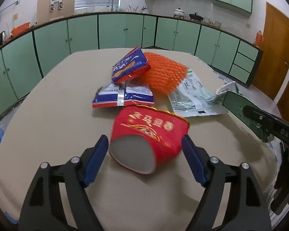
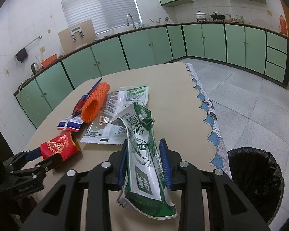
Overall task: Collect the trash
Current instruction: 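Lift the red cup with the left gripper while the right carries the carton toward the bin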
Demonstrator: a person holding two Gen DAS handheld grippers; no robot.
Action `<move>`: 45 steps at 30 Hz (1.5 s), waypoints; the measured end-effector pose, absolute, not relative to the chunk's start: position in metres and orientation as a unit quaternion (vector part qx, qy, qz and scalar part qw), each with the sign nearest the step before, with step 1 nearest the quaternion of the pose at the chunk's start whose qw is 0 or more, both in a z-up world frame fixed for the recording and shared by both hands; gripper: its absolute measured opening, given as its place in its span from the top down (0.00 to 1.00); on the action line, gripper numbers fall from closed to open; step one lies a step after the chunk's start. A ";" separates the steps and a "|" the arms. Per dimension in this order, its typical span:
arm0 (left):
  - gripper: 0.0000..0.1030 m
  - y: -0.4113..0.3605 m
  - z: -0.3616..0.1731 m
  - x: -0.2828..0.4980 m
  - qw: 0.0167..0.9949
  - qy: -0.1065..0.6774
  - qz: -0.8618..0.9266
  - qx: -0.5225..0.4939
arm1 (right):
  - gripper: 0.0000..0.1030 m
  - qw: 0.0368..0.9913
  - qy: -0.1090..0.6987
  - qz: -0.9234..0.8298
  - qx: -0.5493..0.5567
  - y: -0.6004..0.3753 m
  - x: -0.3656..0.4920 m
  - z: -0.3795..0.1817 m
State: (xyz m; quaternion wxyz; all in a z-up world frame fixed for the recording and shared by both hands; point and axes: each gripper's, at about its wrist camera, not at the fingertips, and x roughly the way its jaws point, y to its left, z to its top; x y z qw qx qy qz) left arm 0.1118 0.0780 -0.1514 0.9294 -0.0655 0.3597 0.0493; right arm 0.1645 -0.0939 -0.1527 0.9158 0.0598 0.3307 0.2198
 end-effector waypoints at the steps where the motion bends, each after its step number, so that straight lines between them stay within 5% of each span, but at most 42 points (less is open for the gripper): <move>1: 0.27 0.080 -0.152 0.113 0.929 0.361 0.049 -0.070 | 0.70 0.916 0.330 0.219 0.061 -0.095 0.164 -0.152; 4: 0.43 0.085 -0.156 0.118 0.925 0.364 0.052 -0.090 | 0.70 0.918 0.327 0.216 0.061 -0.098 0.163 -0.149; 7: 0.48 0.087 -0.154 0.117 0.927 0.359 0.056 -0.099 | 0.71 0.920 0.324 0.212 0.060 -0.100 0.161 -0.146; 18: 0.51 0.060 -0.135 0.096 0.943 0.324 0.060 -0.055 | 0.85 0.918 0.332 0.210 0.049 -0.101 0.153 -0.147; 26: 0.51 0.057 -0.142 0.102 0.941 0.330 0.058 -0.049 | 0.58 0.908 0.351 0.222 0.064 -0.103 0.156 -0.154; 28: 0.51 0.058 -0.143 0.105 0.941 0.329 0.060 -0.048 | 0.43 0.909 0.350 0.218 0.053 -0.100 0.158 -0.153; 30: 0.51 0.059 -0.144 0.107 0.941 0.329 0.060 -0.049 | 0.41 0.910 0.354 0.213 0.046 -0.099 0.163 -0.155; 35: 0.51 0.060 -0.148 0.112 0.941 0.328 0.065 -0.050 | 0.42 0.899 0.382 0.208 0.049 -0.098 0.177 -0.171; 38: 0.51 0.060 -0.149 0.111 0.943 0.323 0.070 -0.046 | 0.61 0.895 0.391 0.212 0.043 -0.095 0.177 -0.177; 45: 0.52 0.059 -0.144 0.112 0.946 0.315 0.071 -0.041 | 0.65 0.902 0.378 0.204 0.036 -0.099 0.169 -0.169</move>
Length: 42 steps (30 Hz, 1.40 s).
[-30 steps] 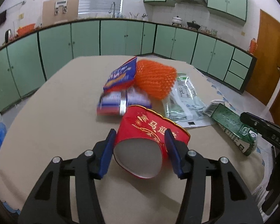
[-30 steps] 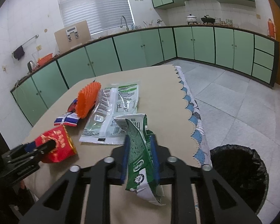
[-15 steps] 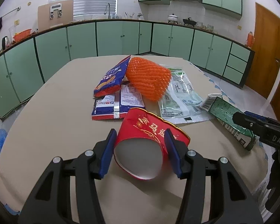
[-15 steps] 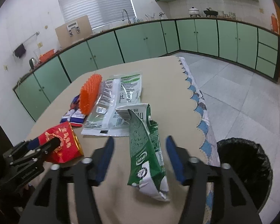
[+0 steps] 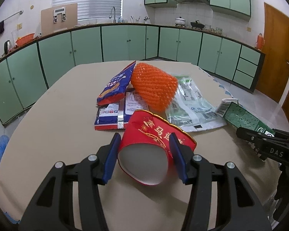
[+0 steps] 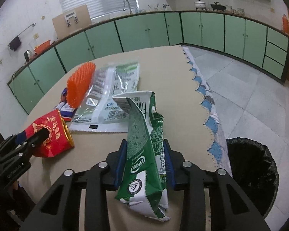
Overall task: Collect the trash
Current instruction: 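Lift the red cup with the left gripper while the right carries the carton toward the bin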
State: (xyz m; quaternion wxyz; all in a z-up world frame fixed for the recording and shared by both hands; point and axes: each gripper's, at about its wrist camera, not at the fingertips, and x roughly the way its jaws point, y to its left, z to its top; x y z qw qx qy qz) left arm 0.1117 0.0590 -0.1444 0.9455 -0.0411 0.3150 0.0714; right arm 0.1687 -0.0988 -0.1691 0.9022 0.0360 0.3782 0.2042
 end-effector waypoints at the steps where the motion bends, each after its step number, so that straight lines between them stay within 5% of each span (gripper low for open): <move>1: 0.52 0.059 -0.142 0.111 0.946 0.312 0.071 -0.041 | 0.65 0.903 0.376 0.203 0.037 -0.100 0.168 -0.167; 22: 0.53 0.014 -0.100 0.099 0.964 0.262 0.006 -0.039 | 0.65 0.930 0.324 0.162 0.058 -0.150 0.129 -0.122; 42: 0.53 0.011 -0.154 0.091 0.936 0.351 -0.023 0.007 | 0.65 0.926 0.334 0.159 0.079 -0.164 0.126 -0.137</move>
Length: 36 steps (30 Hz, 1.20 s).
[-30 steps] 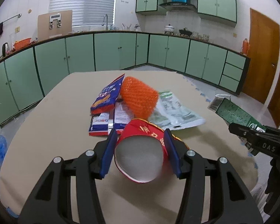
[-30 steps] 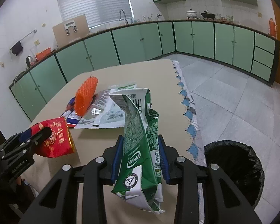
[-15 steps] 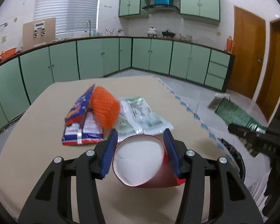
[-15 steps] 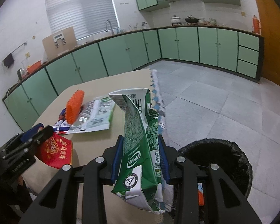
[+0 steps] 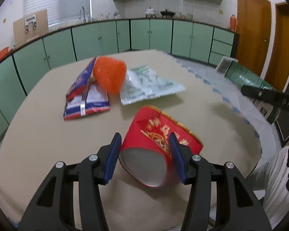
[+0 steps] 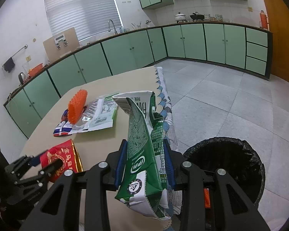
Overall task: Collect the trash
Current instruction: 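Lift the red cup with the left gripper while the right carries the carton toward the bin, then open both grippers over the bin, dropping the red cup and carton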
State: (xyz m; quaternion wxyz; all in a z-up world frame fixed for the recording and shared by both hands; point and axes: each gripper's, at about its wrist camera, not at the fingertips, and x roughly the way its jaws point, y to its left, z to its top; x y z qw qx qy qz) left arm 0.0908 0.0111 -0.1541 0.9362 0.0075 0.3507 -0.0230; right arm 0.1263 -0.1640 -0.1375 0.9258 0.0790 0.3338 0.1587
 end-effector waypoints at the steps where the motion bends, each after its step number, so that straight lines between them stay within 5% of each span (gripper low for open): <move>1: 0.52 0.012 -0.157 0.093 0.934 0.357 -0.025 0.005 | 0.65 0.926 0.335 0.158 0.079 -0.164 0.127 -0.138; 7: 0.45 0.008 -0.166 0.107 0.927 0.373 -0.039 0.000 | 0.65 0.924 0.338 0.157 0.080 -0.165 0.128 -0.140; 13: 0.55 0.004 -0.161 0.107 0.931 0.363 -0.037 0.003 | 0.65 0.925 0.338 0.153 0.084 -0.167 0.129 -0.140; 36: 0.57 -0.071 -0.103 0.144 0.959 0.265 -0.098 0.019 | 0.65 0.946 0.299 0.066 0.111 -0.234 0.115 -0.118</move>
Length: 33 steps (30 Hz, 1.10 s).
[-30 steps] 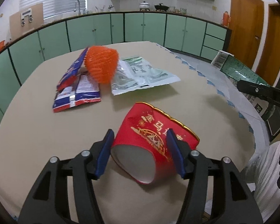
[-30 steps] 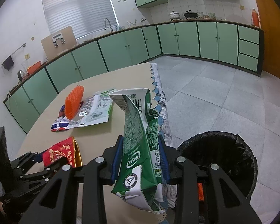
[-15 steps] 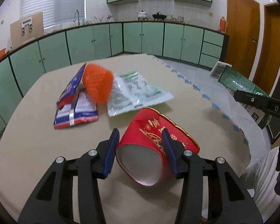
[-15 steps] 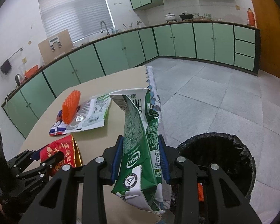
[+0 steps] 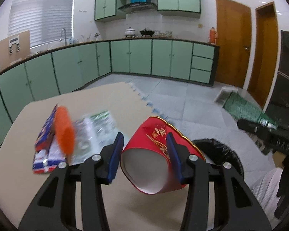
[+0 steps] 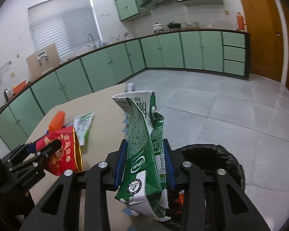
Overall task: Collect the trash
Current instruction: 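Open both grippers over the bin, dropping the red cup and carton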
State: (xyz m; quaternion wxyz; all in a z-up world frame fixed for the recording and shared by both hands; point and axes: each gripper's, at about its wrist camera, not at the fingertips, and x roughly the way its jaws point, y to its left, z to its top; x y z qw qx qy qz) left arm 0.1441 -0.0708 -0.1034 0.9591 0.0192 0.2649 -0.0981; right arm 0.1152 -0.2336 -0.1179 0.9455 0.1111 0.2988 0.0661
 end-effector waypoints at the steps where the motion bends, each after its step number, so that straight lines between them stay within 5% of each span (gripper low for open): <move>1: 0.57 -0.076 -0.102 0.147 0.960 0.262 -0.102 0.019 | 0.65 0.946 0.298 0.059 0.113 -0.240 0.114 -0.118; 29: 0.57 -0.246 -0.143 0.219 0.933 0.296 -0.199 0.053 | 0.62 0.918 0.357 -0.071 0.159 -0.352 0.126 -0.180; 33: 0.48 -0.254 -0.145 0.233 0.928 0.307 -0.203 0.053 | 0.55 0.913 0.368 -0.079 0.161 -0.361 0.131 -0.191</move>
